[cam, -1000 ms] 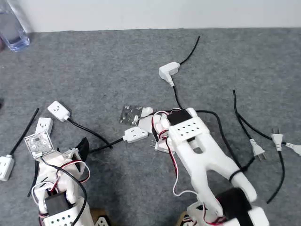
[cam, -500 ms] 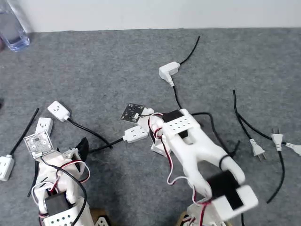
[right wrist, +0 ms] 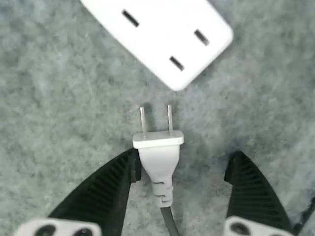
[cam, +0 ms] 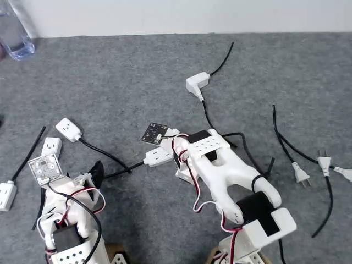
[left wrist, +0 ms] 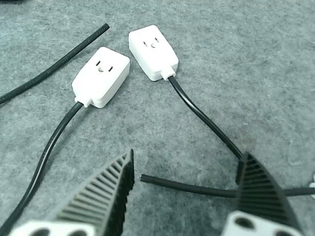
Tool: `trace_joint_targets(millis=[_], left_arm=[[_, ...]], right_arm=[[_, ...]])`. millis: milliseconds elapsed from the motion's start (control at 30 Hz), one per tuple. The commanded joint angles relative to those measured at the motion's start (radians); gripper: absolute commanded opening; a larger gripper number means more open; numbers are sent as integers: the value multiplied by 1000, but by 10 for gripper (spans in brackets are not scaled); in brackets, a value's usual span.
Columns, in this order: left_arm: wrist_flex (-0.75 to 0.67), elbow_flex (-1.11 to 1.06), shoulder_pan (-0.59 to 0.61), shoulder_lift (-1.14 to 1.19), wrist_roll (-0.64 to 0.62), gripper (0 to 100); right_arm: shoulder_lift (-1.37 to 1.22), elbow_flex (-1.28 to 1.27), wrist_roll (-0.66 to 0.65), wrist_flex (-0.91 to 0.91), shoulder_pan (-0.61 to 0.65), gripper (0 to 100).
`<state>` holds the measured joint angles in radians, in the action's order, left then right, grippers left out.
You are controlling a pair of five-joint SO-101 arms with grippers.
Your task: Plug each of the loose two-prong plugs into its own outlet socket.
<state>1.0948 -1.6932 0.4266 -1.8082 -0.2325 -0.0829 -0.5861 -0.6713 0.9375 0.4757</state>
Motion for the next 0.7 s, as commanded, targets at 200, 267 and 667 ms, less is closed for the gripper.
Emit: trace_joint_targets(millis=[200, 267, 667], left_arm=[[-15, 10, 5, -11, 3, 320], [-15, 10, 5, -11, 3, 320], [-17, 10, 5, -11, 3, 320]], right_arm=[[-4, 35, -11, -30, 21, 270], [-4, 35, -11, -30, 22, 270], [-5, 40, -9, -35, 47, 242]])
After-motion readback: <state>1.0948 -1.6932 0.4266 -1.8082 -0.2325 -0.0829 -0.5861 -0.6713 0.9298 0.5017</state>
